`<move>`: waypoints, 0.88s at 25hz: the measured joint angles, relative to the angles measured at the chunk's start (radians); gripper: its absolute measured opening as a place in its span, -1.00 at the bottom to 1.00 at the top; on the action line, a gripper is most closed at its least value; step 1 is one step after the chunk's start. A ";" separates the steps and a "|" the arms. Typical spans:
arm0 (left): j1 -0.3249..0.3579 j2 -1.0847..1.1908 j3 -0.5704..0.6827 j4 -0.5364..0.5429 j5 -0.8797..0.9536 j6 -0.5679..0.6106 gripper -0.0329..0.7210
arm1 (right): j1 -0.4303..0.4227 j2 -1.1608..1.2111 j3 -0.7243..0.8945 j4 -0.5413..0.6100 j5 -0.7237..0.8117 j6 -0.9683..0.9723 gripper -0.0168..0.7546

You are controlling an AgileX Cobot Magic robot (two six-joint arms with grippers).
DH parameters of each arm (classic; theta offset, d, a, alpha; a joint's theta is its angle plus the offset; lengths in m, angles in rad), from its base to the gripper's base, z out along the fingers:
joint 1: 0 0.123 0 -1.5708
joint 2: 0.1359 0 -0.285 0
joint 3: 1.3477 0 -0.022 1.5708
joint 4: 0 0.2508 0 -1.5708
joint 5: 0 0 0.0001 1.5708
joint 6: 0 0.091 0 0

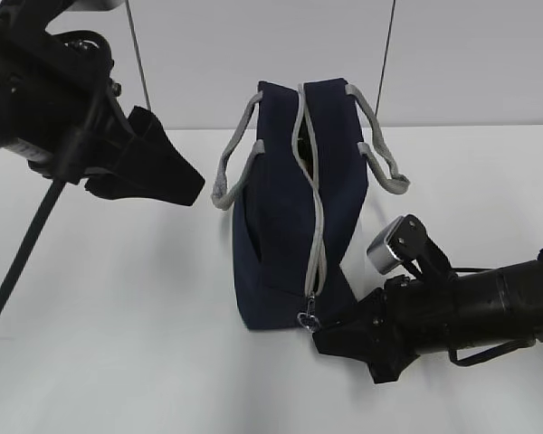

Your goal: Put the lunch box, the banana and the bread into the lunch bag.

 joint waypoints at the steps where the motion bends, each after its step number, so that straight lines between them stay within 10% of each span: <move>1: 0.000 0.000 0.000 0.000 0.000 0.000 0.08 | 0.000 0.000 0.000 0.002 0.002 0.000 -0.56; 17: 0.000 0.000 0.000 0.000 0.000 0.000 0.04 | 0.000 0.000 0.000 0.004 0.053 -0.035 -0.39; 22: 0.000 0.000 0.000 0.000 0.000 0.000 0.04 | 0.000 0.000 0.000 0.004 0.039 -0.041 -0.82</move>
